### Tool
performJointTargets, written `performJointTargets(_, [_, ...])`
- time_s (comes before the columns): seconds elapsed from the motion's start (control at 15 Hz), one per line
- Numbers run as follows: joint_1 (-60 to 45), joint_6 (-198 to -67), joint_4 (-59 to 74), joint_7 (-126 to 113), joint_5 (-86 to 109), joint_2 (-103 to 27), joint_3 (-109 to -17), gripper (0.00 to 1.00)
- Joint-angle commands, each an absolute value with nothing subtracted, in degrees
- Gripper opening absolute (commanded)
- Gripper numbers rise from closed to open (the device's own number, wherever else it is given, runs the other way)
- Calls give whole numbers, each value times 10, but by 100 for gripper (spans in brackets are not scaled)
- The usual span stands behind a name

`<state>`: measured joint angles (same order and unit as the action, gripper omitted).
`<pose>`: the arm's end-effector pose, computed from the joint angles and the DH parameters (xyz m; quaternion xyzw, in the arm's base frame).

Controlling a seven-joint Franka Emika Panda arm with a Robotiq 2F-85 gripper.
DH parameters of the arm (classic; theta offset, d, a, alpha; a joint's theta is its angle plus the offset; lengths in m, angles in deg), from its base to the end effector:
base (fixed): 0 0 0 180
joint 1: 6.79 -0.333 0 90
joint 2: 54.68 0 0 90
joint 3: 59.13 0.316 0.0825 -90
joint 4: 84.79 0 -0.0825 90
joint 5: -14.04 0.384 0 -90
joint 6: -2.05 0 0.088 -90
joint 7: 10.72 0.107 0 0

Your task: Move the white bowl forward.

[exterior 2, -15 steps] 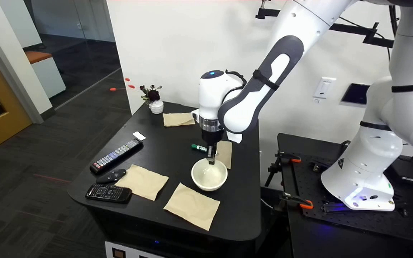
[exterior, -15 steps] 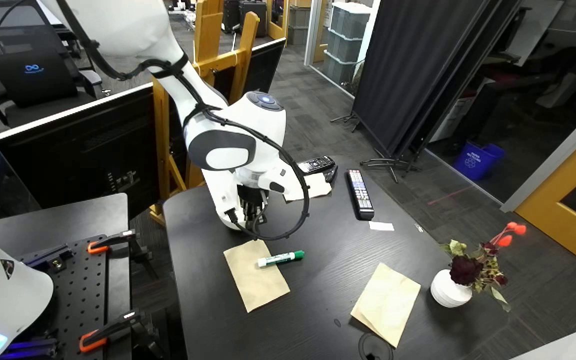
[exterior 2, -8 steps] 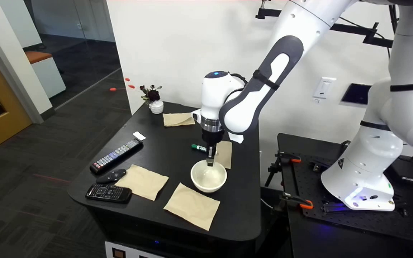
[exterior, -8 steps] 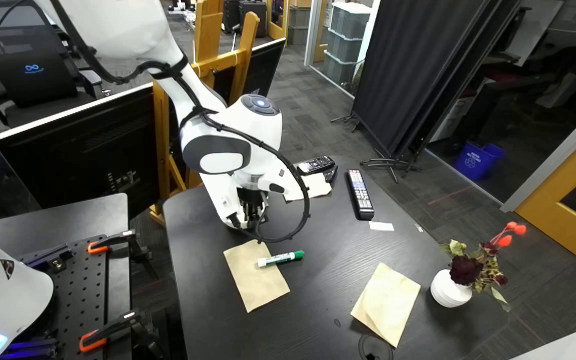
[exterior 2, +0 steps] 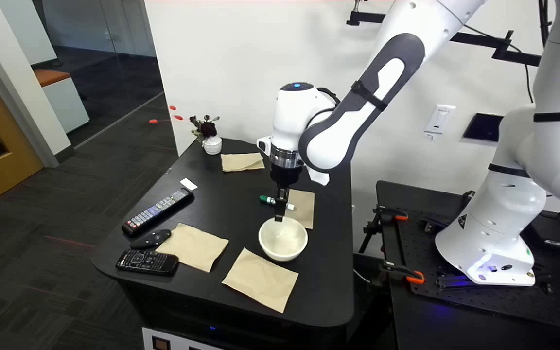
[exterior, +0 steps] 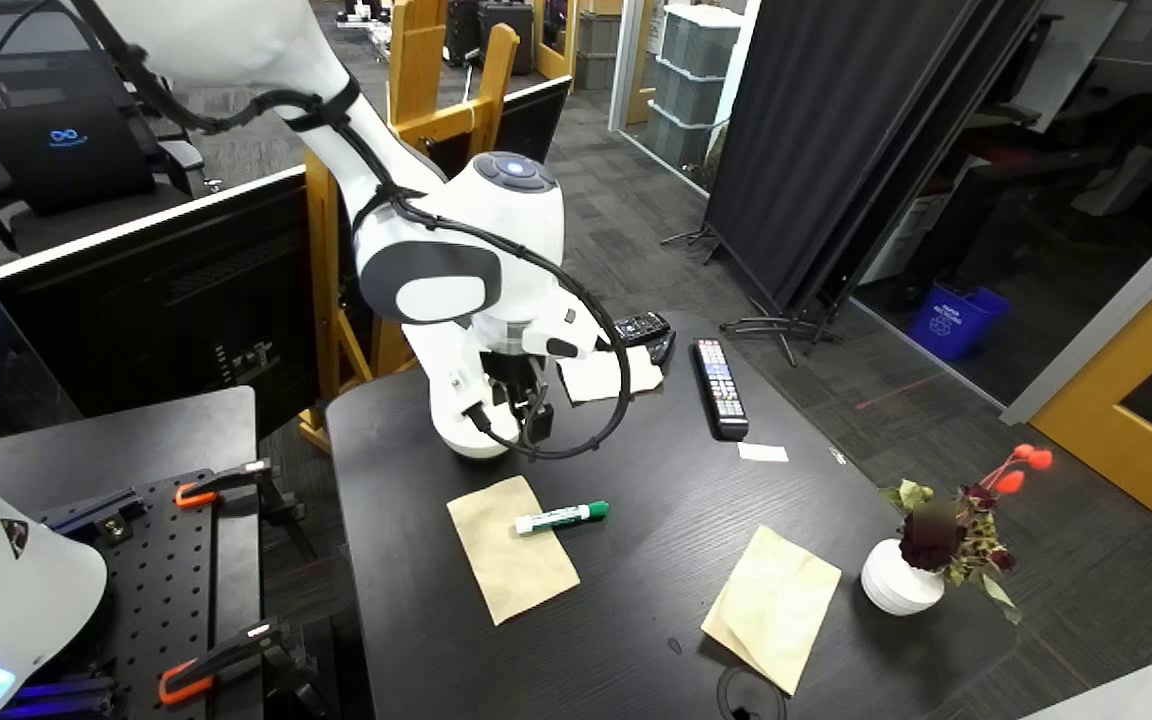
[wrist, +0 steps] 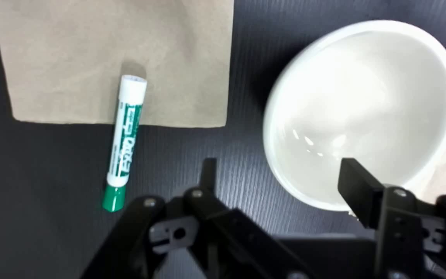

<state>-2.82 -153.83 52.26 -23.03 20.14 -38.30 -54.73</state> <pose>0.5062 0.0011 0.2035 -0.9973 -0.0612 -0.0246 0.0312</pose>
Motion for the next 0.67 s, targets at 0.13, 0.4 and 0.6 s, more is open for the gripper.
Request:
performJointTargets(0.13, [-26, -1476, 543, -262, 206, -453, -546, 100])
performJointTargets(0.4, [-29, -1452, 541, -281, 212, -466, -548, 100])
performJointTargets(0.6, [-35, -1464, 528, -267, 204, -446, -553, 100])
